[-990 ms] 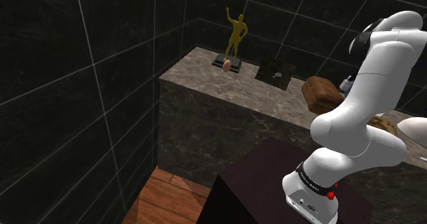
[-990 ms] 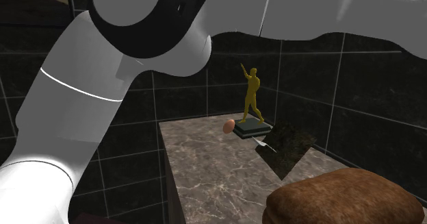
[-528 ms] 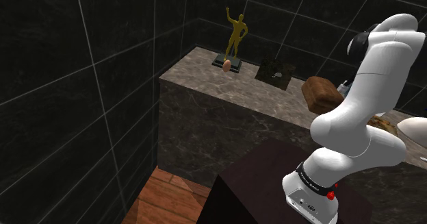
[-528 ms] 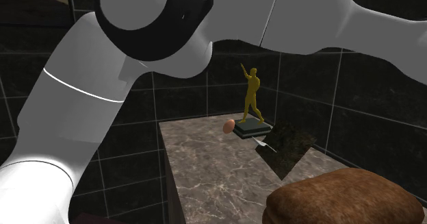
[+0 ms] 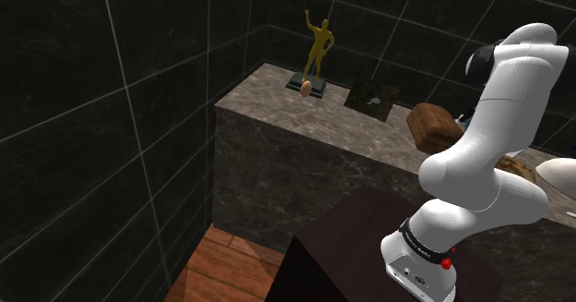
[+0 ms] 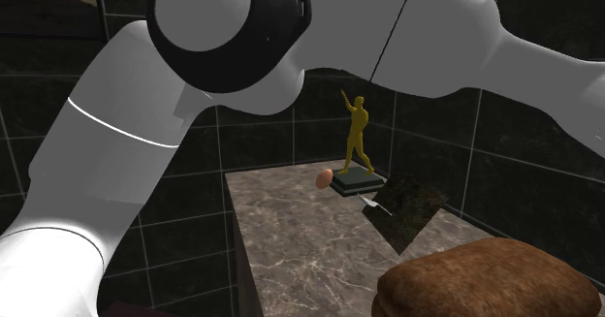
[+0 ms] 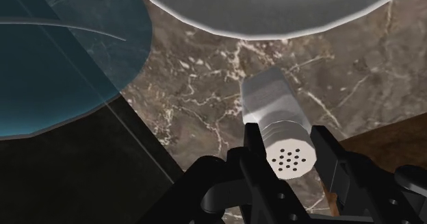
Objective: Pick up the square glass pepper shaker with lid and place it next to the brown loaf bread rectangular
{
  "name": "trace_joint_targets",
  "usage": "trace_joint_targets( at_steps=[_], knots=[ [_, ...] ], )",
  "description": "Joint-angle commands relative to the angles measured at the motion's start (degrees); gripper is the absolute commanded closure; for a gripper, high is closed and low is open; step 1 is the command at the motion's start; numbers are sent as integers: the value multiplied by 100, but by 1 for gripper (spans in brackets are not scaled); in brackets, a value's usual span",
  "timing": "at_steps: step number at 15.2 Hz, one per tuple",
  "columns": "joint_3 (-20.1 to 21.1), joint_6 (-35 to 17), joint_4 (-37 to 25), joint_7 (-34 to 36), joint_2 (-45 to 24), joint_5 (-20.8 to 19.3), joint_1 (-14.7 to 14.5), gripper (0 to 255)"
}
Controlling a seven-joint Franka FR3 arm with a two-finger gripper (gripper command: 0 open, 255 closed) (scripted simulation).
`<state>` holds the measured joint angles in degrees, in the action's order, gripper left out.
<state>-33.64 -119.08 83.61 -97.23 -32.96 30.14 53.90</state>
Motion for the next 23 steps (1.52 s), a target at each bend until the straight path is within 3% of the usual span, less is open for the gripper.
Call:
trace_joint_targets(
  at_steps=[1,5,6,11,15,23],
  knots=[
    [2,-20,17,-4,-1,4,-5,255],
    [2,-19,17,-4,-1,4,-5,255],
    [2,-20,17,-4,-1,4,-5,0],
    [2,-20,17,-4,-1,4,-5,0],
    [-144,462,-160,120,348,-218,-40,0],
    [-144,462,-160,120,348,-218,-40,0]
  ],
)
